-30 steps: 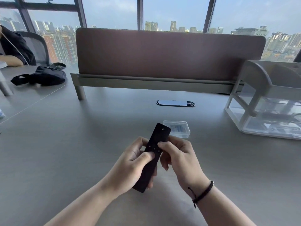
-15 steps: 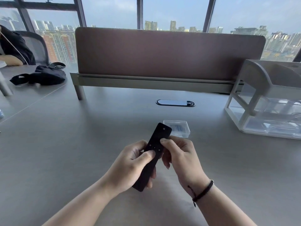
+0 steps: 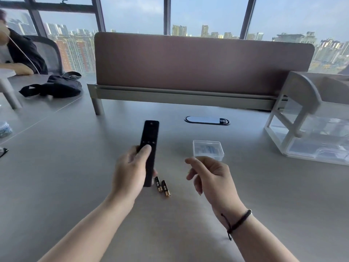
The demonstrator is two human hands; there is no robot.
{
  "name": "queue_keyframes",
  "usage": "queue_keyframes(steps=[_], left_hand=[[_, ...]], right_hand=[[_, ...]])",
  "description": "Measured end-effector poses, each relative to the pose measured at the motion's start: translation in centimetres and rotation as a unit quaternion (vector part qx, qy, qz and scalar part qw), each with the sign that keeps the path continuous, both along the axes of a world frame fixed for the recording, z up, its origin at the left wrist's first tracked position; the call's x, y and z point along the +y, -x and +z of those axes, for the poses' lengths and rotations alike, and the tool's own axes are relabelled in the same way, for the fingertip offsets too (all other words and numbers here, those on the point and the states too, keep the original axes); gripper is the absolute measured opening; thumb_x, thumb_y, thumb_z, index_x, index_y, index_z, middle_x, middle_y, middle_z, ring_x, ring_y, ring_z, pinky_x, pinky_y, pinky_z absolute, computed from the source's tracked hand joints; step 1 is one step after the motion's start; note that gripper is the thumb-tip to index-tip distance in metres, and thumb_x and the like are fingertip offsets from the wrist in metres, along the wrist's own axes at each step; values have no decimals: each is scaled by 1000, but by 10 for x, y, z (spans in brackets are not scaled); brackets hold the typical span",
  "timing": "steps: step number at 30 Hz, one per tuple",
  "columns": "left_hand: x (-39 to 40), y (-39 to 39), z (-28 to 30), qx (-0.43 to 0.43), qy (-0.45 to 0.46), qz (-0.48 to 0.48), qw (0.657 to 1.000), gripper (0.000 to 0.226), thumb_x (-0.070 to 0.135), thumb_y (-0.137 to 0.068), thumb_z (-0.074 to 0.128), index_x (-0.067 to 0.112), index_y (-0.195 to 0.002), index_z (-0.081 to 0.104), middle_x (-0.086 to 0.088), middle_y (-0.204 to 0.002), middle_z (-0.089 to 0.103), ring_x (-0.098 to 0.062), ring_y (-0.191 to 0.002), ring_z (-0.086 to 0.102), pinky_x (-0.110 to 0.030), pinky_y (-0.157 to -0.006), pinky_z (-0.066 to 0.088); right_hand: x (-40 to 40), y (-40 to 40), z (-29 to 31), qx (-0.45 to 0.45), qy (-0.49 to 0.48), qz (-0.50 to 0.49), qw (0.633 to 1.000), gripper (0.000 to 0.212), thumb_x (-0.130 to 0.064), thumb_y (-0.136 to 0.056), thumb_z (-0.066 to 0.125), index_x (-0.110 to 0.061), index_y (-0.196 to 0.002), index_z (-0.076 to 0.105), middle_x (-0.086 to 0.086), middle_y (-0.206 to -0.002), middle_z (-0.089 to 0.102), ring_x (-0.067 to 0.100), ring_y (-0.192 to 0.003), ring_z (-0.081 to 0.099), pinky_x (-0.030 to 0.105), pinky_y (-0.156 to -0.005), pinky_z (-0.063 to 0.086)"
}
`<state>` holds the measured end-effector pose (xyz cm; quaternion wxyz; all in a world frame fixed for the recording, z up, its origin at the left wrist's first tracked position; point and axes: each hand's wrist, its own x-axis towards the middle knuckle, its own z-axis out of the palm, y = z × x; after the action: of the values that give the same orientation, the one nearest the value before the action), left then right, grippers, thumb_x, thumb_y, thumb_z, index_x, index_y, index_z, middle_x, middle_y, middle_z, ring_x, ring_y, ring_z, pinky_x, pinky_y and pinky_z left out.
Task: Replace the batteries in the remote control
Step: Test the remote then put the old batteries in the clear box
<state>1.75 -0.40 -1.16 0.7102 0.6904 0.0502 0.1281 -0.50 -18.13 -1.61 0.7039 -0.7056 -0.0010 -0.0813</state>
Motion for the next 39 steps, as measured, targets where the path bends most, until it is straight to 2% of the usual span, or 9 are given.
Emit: queue_keyframes(steps=[3,9,12,16,21,27,31,35,39], left_hand=[[25,-20,-6,40,-126,96,987,23,34,-92,55,13,-85,61,-8,-62,62,-19,-43,63,-32,-51,49],[46,-31,-24,138,-416,79,895,41,40,-92,51,23,-128,41,-14,-115,64,-35,-93,60,-37,-76,47],[46,-29,-29,152,-478,62,863,38,39,-93,47,24,-127,39,-15,-117,64,-38,-102,61,-44,-87,50],[42,-21,-23,154,-573,84,800,43,52,-92,44,23,-124,46,-9,-122,60,-35,-107,62,-40,-81,46],[26,-9,-14,31,-594,109,797,56,68,-86,44,23,-118,56,-5,-114,56,-30,-106,60,-39,-72,48],[-21,14,-24,-62,-664,13,745,69,83,-77,27,31,-113,54,7,-109,58,-18,-93,67,-33,-61,50],[-31,13,-33,-34,-705,-12,708,63,76,-84,28,24,-111,50,0,-117,54,-20,-99,64,-33,-57,40],[-26,10,-37,-57,-697,-25,715,38,53,-95,34,20,-106,48,-1,-112,55,-23,-94,64,-33,-55,36],[-21,4,-39,-96,-674,-58,730,29,45,-97,37,19,-92,50,0,-99,57,-24,-85,64,-33,-54,37]], right_hand=[[1,-4,-7,6,53,2,999,5,-15,-88,71,-16,-84,74,0,-58,65,5,-39,46,20,-45,37],[1,-8,-19,14,155,10,988,10,-21,-82,78,-23,-91,74,-6,-63,58,3,-44,43,16,-44,38],[-1,-9,-21,16,166,1,986,11,-22,-81,78,-23,-91,74,-8,-61,56,1,-43,42,15,-43,37],[-2,-12,-23,13,195,-9,981,11,-26,-81,78,-25,-91,73,-8,-66,60,0,-47,46,14,-46,40],[-11,-18,-24,6,275,-59,960,14,-34,-81,76,-31,-93,71,-13,-73,64,-1,-55,53,15,-56,43],[-32,-30,-29,-50,414,-165,894,31,-33,-80,74,-27,-110,68,-8,-116,64,20,-109,53,27,-82,39],[-40,-34,-33,-28,478,-163,863,54,-41,-80,70,-34,-132,55,-8,-138,52,22,-128,41,36,-102,37],[-38,-35,-35,9,534,-110,838,61,-51,-83,61,-37,-140,44,-12,-154,34,20,-144,23,41,-112,26],[-34,-31,-34,-34,559,-121,819,52,-51,-80,63,-35,-129,56,-9,-135,54,22,-133,39,39,-109,29]])
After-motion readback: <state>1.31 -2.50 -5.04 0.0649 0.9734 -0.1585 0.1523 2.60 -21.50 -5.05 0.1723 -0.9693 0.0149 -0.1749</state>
